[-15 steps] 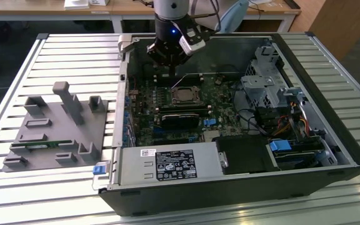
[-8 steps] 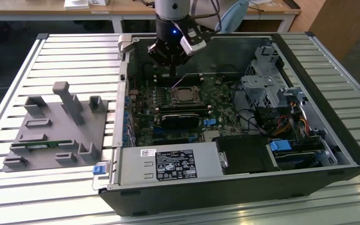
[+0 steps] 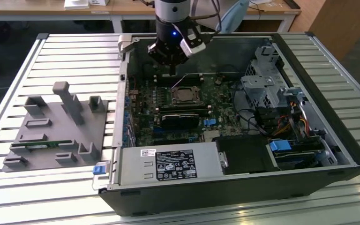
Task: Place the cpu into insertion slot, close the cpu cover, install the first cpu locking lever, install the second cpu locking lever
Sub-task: 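Install the first cpu locking lever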
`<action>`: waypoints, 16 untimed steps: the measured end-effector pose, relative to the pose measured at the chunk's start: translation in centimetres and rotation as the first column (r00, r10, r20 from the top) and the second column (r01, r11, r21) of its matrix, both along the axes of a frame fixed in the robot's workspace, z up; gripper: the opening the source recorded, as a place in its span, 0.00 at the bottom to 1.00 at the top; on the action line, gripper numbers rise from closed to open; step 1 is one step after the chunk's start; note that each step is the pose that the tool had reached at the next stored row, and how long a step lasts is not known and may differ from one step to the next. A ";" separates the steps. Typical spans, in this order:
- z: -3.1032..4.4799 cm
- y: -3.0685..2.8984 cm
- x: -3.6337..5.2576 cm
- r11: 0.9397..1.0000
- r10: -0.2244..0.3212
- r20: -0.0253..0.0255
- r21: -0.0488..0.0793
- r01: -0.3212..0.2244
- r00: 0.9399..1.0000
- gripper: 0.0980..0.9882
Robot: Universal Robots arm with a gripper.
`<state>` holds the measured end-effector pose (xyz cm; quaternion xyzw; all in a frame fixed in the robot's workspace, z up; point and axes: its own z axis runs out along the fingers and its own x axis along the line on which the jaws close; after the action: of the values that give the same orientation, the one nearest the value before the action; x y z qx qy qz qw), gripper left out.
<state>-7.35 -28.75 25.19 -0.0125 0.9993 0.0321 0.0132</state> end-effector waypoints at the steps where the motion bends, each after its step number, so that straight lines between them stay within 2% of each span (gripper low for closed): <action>1: -0.06 0.00 0.01 1.000 0.000 0.000 0.000 0.000 1.000 0.01; 9: -0.55 0.02 0.84 1.000 0.000 0.000 0.000 0.000 1.000 0.01; 16: -0.89 0.04 0.94 1.000 0.000 0.000 0.000 0.000 1.000 0.01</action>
<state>-6.40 -28.71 24.30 -0.0125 0.9993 0.0321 0.0133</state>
